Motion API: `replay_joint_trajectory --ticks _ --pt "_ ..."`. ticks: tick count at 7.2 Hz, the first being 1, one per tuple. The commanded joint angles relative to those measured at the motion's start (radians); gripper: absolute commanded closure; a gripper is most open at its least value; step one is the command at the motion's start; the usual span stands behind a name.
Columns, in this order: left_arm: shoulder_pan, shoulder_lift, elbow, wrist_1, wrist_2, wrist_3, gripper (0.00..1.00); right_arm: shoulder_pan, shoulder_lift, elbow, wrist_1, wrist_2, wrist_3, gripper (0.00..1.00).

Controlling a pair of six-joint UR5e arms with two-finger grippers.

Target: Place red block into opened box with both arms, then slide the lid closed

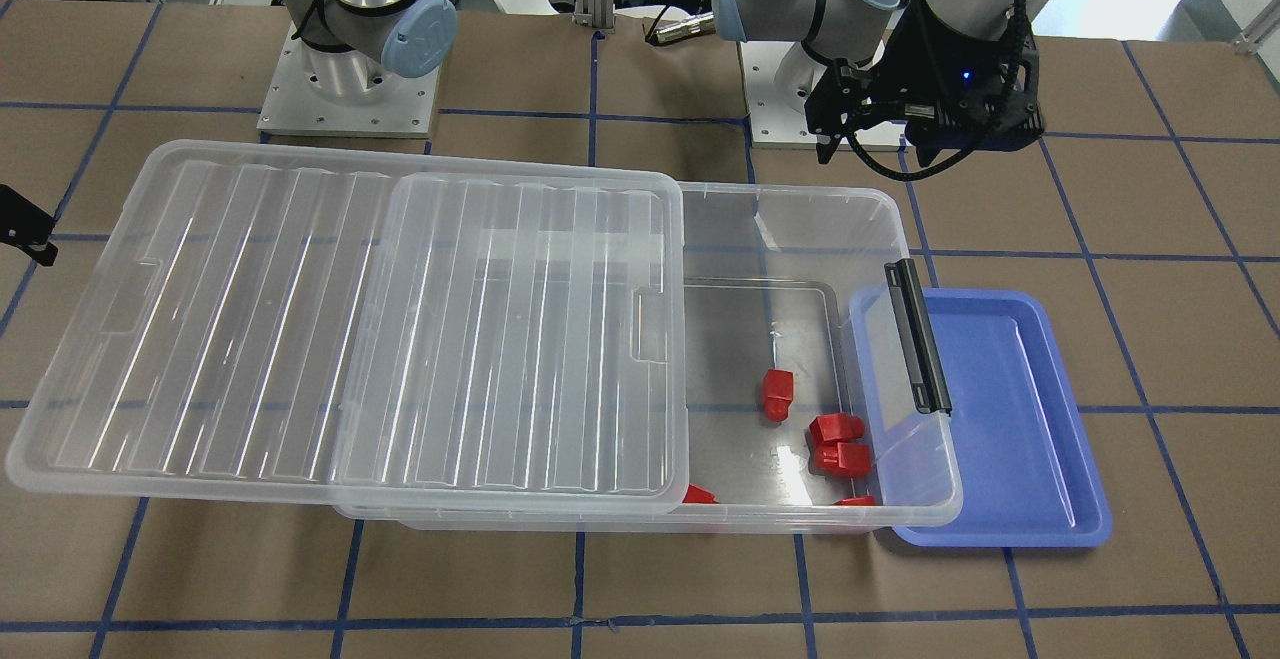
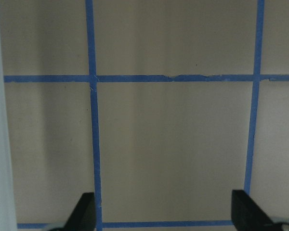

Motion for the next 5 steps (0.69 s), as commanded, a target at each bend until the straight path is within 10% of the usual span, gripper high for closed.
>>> replay_joint_trajectory --ticks 1,5 --pt "0.0 0.002 -0.002 0.0 0.002 0.0 0.0 0.025 -0.007 0.042 -0.048 0.001 0.065 0.0" --pt "0.0 0.0 -0.003 0.0 0.002 -0.002 0.0 0.117 -0.01 0.042 -0.048 0.007 0.137 0.0"
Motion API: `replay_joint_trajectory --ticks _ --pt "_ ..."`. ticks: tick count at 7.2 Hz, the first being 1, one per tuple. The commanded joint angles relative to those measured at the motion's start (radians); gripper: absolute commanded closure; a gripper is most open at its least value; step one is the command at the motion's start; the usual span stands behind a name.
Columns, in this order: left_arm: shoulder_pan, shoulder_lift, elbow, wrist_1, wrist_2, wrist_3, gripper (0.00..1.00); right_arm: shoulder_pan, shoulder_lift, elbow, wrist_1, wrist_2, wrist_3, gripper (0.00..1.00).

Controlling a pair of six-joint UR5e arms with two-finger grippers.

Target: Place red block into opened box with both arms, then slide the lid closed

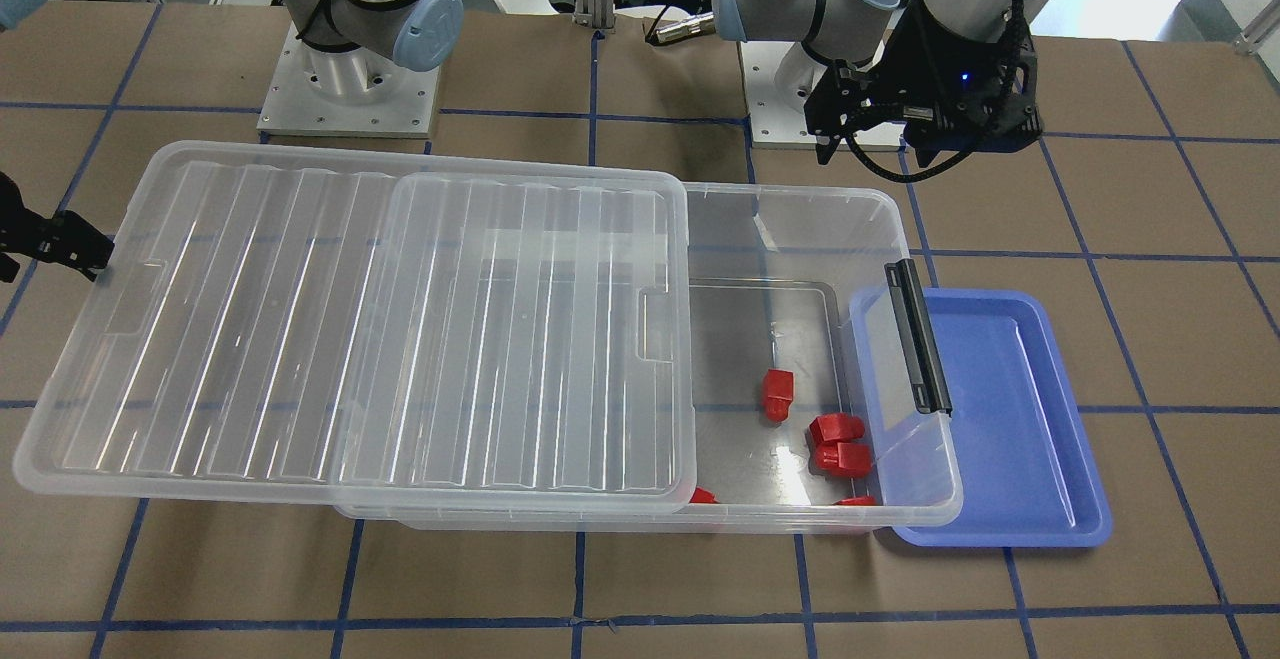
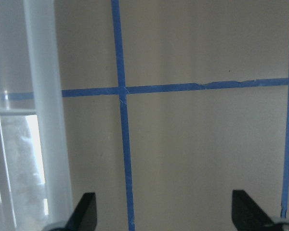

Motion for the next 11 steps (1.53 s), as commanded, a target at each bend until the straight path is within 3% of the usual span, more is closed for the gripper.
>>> replay_joint_trajectory --ticks 1,11 --pt "0.0 0.001 0.0 0.0 0.0 -0.001 0.0 0.021 -0.002 0.0 0.001 0.029 0.011 0.0" --pt "0.002 0.001 0.0 0.0 0.0 -0.005 0.0 0.222 -0.008 -0.012 -0.002 0.031 0.227 0.0"
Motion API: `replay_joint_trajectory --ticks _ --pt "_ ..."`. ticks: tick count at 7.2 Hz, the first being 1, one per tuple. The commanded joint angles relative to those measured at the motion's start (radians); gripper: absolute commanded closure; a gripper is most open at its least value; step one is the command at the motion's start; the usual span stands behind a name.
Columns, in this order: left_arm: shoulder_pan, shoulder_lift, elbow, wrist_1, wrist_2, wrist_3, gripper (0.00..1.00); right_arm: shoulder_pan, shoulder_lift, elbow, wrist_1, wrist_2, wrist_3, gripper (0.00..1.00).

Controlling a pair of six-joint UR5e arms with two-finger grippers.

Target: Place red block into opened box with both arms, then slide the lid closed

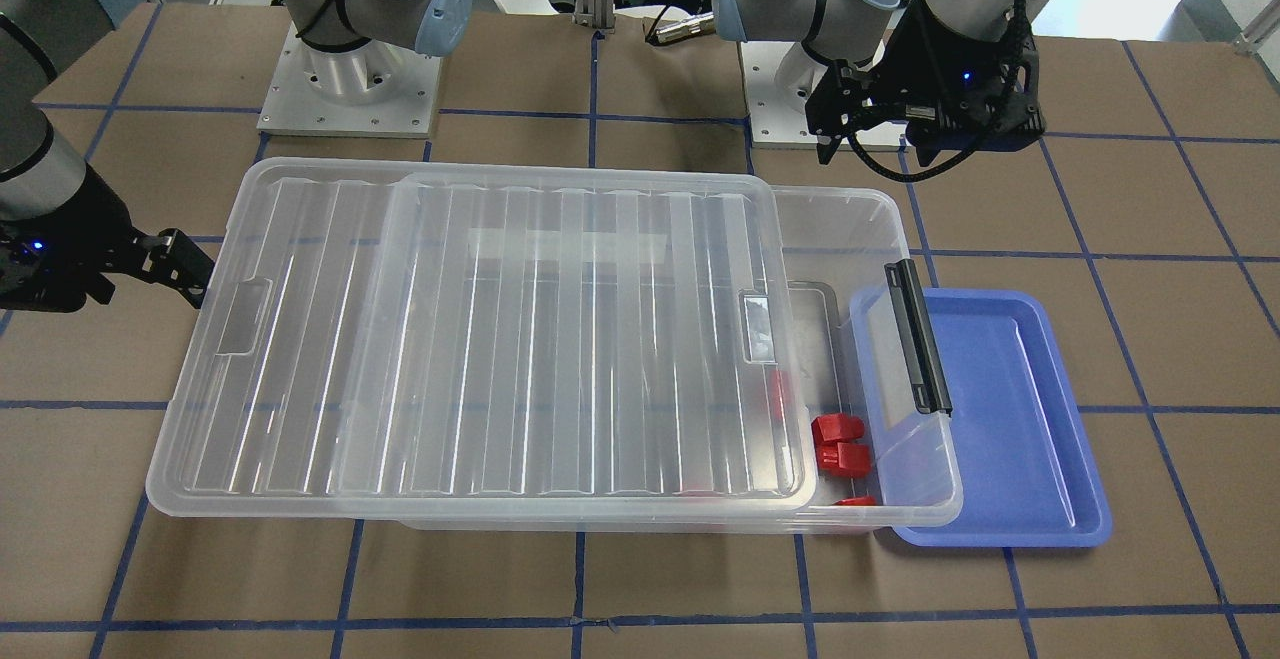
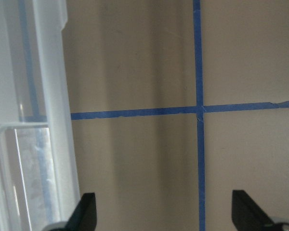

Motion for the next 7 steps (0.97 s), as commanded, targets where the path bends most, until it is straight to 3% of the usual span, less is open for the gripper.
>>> replay_joint_trajectory --ticks 1,7 --pt "0.0 0.0 0.0 0.0 0.0 0.0 0.0 0.052 -0.001 0.0 -0.001 0.0 0.067 0.0" --pt "0.0 0.0 0.0 0.0 0.0 0.0 0.0 0.179 0.002 0.0 -0.036 0.0 0.211 0.0"
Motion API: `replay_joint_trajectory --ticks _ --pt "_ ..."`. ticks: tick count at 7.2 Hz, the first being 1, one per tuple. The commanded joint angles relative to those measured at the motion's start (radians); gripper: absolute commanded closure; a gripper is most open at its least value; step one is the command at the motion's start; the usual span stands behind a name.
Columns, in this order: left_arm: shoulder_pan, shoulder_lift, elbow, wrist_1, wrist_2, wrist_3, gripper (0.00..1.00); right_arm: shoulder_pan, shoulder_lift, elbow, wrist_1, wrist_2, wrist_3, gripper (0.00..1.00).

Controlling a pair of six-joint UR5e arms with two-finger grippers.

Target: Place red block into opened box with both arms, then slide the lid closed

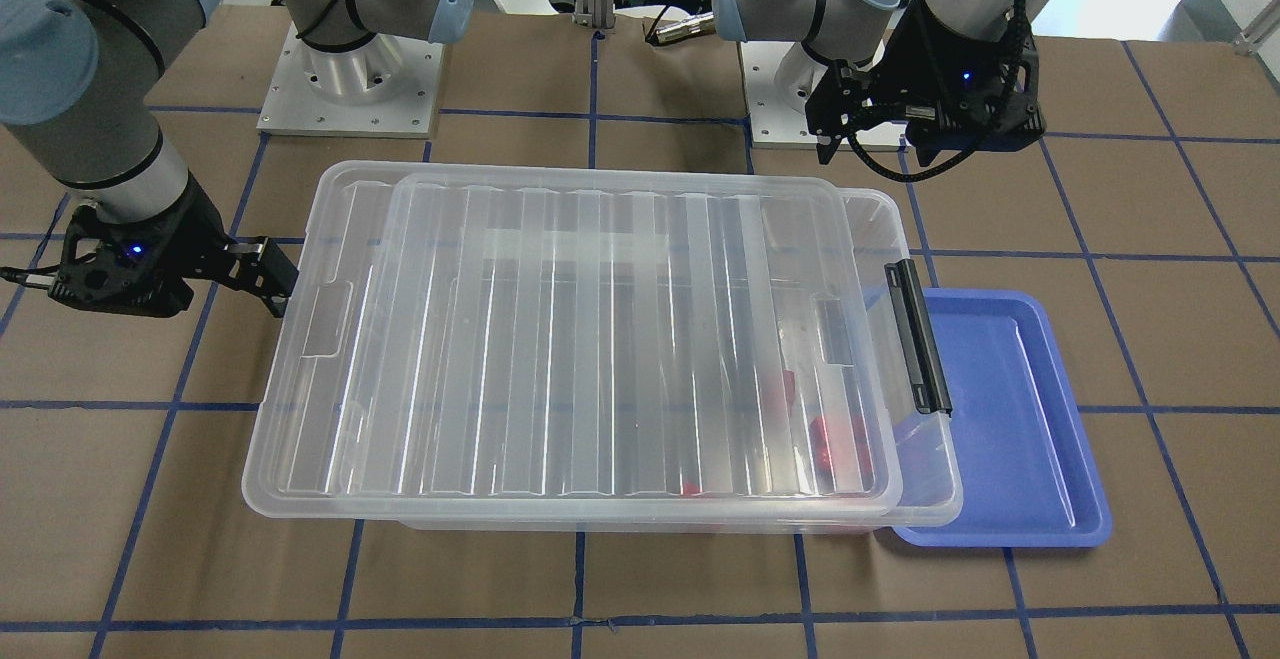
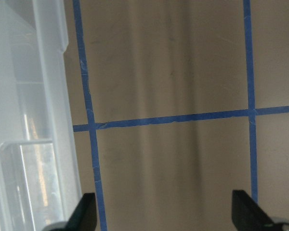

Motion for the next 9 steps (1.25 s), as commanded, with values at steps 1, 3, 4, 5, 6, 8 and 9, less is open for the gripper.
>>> replay_joint_trajectory --ticks 1,3,4,5,6,8,9 --pt "-0.001 0.0 0.0 0.001 -0.002 -0.003 0.0 0.033 0.001 0.0 -0.006 0.0 0.041 0.0" --pt "-0.001 0.0 0.0 0.003 -0.002 -0.006 0.0 0.049 0.002 0.0 -0.006 0.0 0.054 0.0" --pt "-0.001 0.0 0.0 0.003 -0.002 -0.005 0.0 0.06 0.002 0.0 -0.006 0.0 0.069 0.0" --pt "0.0 0.0 0.0 0.001 -0.002 -0.005 0.0 0.068 0.002 0.0 -0.006 0.0 0.074 0.0" --pt "-0.001 0.0 0.0 0.001 0.0 -0.005 0.0 0.068 0.006 0.0 -0.021 0.0 0.072 0.0" --pt "0.0 0.0 0.0 0.001 0.0 -0.005 0.0 0.068 0.012 -0.011 -0.035 -0.002 0.06 0.0" --pt "-0.001 0.0 0.0 0.001 -0.002 -0.003 0.0 0.065 0.012 -0.049 -0.026 -0.002 0.055 0.0"
